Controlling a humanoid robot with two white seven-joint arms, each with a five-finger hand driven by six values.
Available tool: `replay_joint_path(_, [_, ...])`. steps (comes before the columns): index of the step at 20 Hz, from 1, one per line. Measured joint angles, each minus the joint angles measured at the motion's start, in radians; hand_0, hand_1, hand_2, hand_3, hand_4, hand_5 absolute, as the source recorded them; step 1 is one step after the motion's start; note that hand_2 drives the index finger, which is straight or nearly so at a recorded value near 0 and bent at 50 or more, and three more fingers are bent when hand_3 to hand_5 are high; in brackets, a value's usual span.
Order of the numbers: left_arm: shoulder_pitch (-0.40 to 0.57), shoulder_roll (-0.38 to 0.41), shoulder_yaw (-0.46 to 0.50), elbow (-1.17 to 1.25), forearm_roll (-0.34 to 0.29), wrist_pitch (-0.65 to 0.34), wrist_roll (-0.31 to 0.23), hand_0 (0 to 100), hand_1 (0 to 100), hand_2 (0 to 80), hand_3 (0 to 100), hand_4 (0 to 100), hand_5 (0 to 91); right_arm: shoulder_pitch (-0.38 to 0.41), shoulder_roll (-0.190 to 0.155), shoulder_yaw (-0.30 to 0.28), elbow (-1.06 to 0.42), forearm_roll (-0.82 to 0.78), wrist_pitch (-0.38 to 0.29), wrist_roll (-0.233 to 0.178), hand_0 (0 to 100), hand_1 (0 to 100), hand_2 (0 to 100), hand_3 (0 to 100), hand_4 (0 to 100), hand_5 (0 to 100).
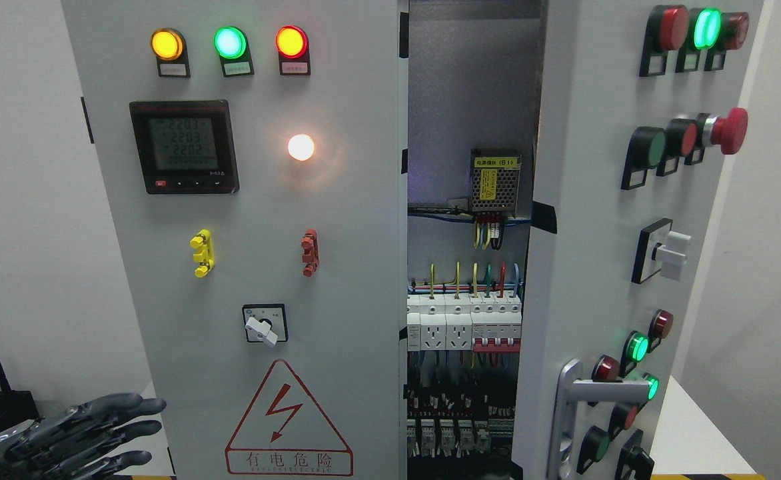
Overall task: Open door with both hands
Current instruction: 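Raise the left hand, palm open, toward the gap beside the ajar door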
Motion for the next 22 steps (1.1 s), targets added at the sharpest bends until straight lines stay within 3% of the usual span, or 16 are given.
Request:
replay_joint_path(3, [-0.16,0.004,-0.114,0.011,0.002,0.015,0.011,0,0,0.0,0,3,0.0,0.0,0.0,0.0,0.0,0.0,0.0,0.0,11,0,0,0,0,0])
replay_joint_path(9, [-0.495,-0.02,-0.347,0.042,0.013,0.157,0.039,0,0,0.0,0,3,0.0,0.0,0.0,0.0,0.0,0.0,0.0,0.0,11,0,0,0,0,0])
replay_joint_path(15, [-0.893,-0.021,-0.65,0.074,0.124,0.178,0.053,0,0,0.0,0,3,0.0,0.0,0.0,0.0,0.0,0.0,0.0,0.0,11,0,0,0,0,0])
replay_joint_path(22, [-1.17,-0.017,-0.933,0.095,0.215,0.155,0.091,0,0,0.0,0,3,0.0,0.0,0.0,0.0,0.0,0.0,0.0,0.0,11,0,0,0,0,0])
